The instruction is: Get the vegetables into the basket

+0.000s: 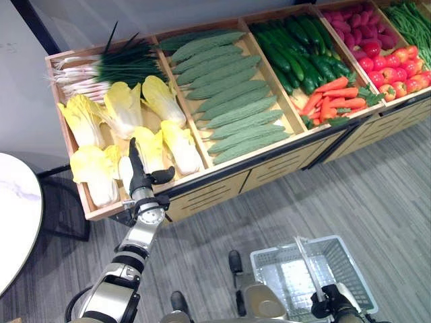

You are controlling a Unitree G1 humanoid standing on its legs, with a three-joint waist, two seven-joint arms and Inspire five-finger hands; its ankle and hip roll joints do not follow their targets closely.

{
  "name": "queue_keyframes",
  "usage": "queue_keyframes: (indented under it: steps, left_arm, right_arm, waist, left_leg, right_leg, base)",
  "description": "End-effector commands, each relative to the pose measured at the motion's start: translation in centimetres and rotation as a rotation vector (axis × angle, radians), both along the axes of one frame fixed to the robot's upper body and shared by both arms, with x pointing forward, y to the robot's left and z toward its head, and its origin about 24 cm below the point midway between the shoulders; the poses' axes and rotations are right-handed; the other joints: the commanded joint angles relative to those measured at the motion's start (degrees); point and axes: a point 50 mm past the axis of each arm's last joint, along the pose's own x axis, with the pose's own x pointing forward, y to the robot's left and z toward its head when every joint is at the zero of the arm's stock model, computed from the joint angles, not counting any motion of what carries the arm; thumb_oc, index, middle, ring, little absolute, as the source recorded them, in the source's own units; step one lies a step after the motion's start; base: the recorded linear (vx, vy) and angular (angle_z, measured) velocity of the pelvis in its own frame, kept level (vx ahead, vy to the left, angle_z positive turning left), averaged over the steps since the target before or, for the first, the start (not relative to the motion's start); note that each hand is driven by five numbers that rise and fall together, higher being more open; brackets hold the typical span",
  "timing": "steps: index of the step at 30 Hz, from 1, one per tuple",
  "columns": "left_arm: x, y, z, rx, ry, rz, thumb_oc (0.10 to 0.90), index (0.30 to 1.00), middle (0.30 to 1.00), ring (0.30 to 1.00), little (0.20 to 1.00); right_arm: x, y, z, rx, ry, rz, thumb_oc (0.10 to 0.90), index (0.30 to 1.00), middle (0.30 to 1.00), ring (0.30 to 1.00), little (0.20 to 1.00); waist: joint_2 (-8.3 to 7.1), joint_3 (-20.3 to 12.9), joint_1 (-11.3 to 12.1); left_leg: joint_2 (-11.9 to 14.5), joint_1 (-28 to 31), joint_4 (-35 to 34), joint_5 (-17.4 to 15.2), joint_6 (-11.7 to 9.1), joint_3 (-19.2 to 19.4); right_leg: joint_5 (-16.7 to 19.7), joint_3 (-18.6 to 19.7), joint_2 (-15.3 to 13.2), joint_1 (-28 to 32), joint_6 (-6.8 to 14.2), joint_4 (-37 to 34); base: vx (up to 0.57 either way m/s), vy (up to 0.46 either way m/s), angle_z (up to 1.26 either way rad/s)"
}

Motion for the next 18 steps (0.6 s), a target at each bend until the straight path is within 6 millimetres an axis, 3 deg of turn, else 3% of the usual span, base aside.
queue_keyframes:
  steps: [1, 6, 7, 8, 11, 13, 16, 18]
  left_arm:
    - [2.9, 0.2, 5.0, 0.101, -0.166, 0.037, 0.9, 1.0, 1.0, 1.0, 1.0]
    - [2.6, 0.9, 2.1, 0.143, 0.004, 0.058, 0.9, 1.0, 1.0, 1.0, 1.0]
    - [2.4, 1.0, 1.2, 0.149, 0.057, 0.059, 0.465, 0.391, 0.391, 0.391, 0.391]
    - [2.2, 1.2, 0.4, 0.146, 0.105, 0.062, 0.4, 0.3, 0.3, 0.3, 0.3]
    - [1.2, 1.9, -2.6, 0.075, 0.263, 0.115, 0.4, 0.3, 0.3, 0.3, 0.3]
    - [0.7, 2.1, -3.5, 0.03, 0.31, 0.146, 0.4, 0.3, 0.3, 0.3, 0.3]
    - [0.7, 2.5, -3.5, -0.01, 0.308, 0.18, 0.4, 0.3, 0.3, 0.3, 0.3]
    - [1.3, 2.3, -2.4, -0.034, 0.24, 0.186, 0.4, 0.3, 0.3, 0.3, 0.3]
  right_arm:
    - [0.2, -0.5, 0.3, -0.062, -0.014, 0.033, 0.4, 0.3, 0.3, 0.3, 0.3]
    - [0.1, -0.6, 0.3, -0.069, -0.006, 0.032, 0.4, 0.3, 0.3, 0.3, 0.3]
    - [0.2, -0.7, 0.3, -0.073, -0.004, 0.027, 0.4, 0.3, 0.3, 0.3, 0.3]
    - [0.2, -0.6, 0.3, -0.073, -0.002, 0.029, 0.4, 0.3, 0.3, 0.3, 0.3]
    - [0.5, -0.8, 0.4, -0.081, 0.003, 0.034, 0.4, 0.3, 0.3, 0.3, 0.3]
    - [0.7, -0.7, 0.4, -0.082, 0.003, 0.045, 0.4, 0.3, 0.3, 0.3, 0.3]
    - [0.8, -0.7, 0.4, -0.086, 0.006, 0.056, 0.4, 0.3, 0.3, 0.3, 0.3]
    - [0.8, -0.8, 0.5, -0.092, 0.009, 0.054, 0.4, 0.3, 0.3, 0.3, 0.3]
  waist:
    - [-2.51, -2.17, 0.06]
    - [-2.39, -2.06, 0.18]
    - [-2.3, -2.01, 0.27]
    - [-2.22, -2.03, 0.27]
    - [-2.02, -2.25, 0.4]
    - [-1.96, -2.48, 0.29]
    - [-1.88, -2.72, 0.25]
    - [-1.82, -2.86, 0.51]
  left_leg:
    - [3.5, -0.98, 0.02, 2.22, -2.18, -3.54]
    - [3.72, -0.77, 0.02, 2.29, -2.26, -3.41]
    - [3.77, -0.75, 0.02, 2.29, -2.28, -3.37]
    - [3.79, -0.67, 0.02, 2.33, -2.29, -3.37]
    - [3.91, -0.38, 0.02, 2.36, -2.36, -3.33]
    - [3.98, 0.04, 0.02, 2.21, -2.4, -3.18]
    - [3.96, 0.56, 0.02, 1.99, -2.44, -2.98]
    - [3.89, 0.77, 0.02, 1.84, -2.41, -3.14]
  right_leg:
    - [-0.91, 1.51, -3.94, 1.4, 3.29, 1.23]
    - [-1.01, 1.54, -3.63, 1.46, 3.14, 1.14]
    - [-1.06, 1.53, -3.6, 1.52, 3.1, 1.13]
    - [-1.08, 1.47, -3.53, 1.55, 3.06, 1.14]
    - [-1.25, 1.47, -3.35, 1.92, 2.95, 1.1]
    - [-1.27, 1.53, -3.24, 2.2, 2.89, 1.11]
    - [-1.38, 1.5, -3.16, 2.64, 2.94, 1.09]
    - [-1.49, 1.29, -3.25, 3.02, 3.0, 1.05]
  base:
    - [0.0, -0.018, -0.05]
    - [0.01, -0.017, -0.04]
    - [0.0, 0.0, 0.0]
    - [0.0, 0.0, 0.0]
    - [0.0, 0.0, 0.0]
    - [0.0, 0.0, 0.0]
    - [0.01, 0.008, -0.04]
    - [0.01, 0.009, -0.03]
